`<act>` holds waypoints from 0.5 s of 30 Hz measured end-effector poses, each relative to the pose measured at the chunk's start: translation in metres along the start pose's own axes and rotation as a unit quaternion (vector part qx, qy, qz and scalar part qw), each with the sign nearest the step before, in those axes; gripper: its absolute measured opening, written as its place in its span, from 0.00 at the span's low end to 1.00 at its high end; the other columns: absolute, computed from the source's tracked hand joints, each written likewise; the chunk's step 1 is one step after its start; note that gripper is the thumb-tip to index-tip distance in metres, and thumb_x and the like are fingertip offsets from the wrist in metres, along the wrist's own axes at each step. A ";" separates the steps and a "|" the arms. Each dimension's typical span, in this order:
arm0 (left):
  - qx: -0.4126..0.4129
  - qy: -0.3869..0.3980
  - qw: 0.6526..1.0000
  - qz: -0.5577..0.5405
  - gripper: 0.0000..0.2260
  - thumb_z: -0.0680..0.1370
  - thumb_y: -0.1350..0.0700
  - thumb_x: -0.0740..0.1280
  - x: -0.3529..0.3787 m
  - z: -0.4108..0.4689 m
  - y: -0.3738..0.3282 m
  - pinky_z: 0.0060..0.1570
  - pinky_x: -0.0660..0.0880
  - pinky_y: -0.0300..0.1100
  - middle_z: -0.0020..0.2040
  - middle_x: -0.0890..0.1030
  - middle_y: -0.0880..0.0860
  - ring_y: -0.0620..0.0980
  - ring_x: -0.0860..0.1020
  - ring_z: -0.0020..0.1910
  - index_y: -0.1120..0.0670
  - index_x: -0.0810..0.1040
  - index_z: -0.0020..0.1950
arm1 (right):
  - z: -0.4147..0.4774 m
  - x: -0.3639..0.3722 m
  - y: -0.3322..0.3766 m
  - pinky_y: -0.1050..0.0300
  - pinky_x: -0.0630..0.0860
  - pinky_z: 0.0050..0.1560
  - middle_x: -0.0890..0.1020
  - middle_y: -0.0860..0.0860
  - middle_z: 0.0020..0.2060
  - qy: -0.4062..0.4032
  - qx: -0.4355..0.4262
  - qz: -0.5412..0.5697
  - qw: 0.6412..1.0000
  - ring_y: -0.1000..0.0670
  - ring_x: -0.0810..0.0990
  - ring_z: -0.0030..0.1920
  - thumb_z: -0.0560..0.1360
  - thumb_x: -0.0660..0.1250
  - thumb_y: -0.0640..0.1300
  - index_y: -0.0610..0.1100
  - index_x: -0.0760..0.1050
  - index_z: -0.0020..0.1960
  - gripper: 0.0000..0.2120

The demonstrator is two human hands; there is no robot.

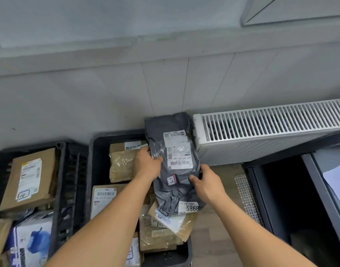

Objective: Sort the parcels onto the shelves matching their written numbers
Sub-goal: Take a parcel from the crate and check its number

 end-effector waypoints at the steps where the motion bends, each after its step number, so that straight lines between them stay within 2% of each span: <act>1: -0.005 0.004 1.000 -0.020 0.12 0.76 0.59 0.73 -0.004 -0.003 0.000 0.49 0.78 0.46 0.49 0.81 0.48 0.51 0.80 0.48 0.49 0.76 0.58 | -0.003 -0.002 0.002 0.56 0.69 0.49 0.81 0.48 0.56 0.002 0.000 0.002 1.000 0.44 0.79 0.58 0.80 0.66 0.45 0.45 0.71 0.60 0.10; 4: -0.015 0.014 0.998 -0.066 0.11 0.75 0.60 0.74 -0.016 -0.014 0.004 0.53 0.80 0.51 0.49 0.82 0.49 0.51 0.82 0.47 0.49 0.77 0.53 | -0.015 -0.008 0.007 0.54 0.72 0.50 0.81 0.50 0.54 0.000 -0.007 0.008 1.000 0.45 0.79 0.56 0.80 0.66 0.42 0.46 0.72 0.57 0.07; 9: -0.012 0.022 0.988 -0.155 0.08 0.75 0.63 0.73 -0.046 -0.047 0.011 0.50 0.80 0.49 0.47 0.84 0.50 0.50 0.83 0.45 0.52 0.80 0.50 | -0.052 -0.021 0.026 0.48 0.78 0.55 0.82 0.51 0.51 -0.006 -0.021 0.019 1.000 0.47 0.80 0.52 0.79 0.65 0.39 0.49 0.74 0.54 0.07; 11: -0.008 0.028 0.981 -0.190 0.09 0.75 0.65 0.72 -0.061 -0.067 0.013 0.50 0.81 0.50 0.46 0.85 0.51 0.51 0.84 0.45 0.51 0.79 0.47 | -0.071 -0.030 0.039 0.52 0.77 0.52 0.82 0.52 0.50 -0.014 -0.039 0.018 0.999 0.48 0.79 0.52 0.80 0.65 0.38 0.50 0.74 0.53 0.07; 15: -0.015 0.037 0.962 -0.272 0.08 0.75 0.67 0.72 -0.095 -0.105 0.018 0.52 0.82 0.54 0.45 0.87 0.54 0.55 0.85 0.45 0.56 0.82 0.50 | -0.112 -0.050 0.071 0.56 0.71 0.48 0.81 0.52 0.50 -0.024 -0.082 -0.004 0.996 0.48 0.78 0.51 0.80 0.64 0.38 0.49 0.73 0.54 0.06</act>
Point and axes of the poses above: each hand's wrist, its own z-axis towards the middle knuckle, its own x-axis out of the palm, y = z × x, the point moved 2 cm from there along z, towards the middle knuckle
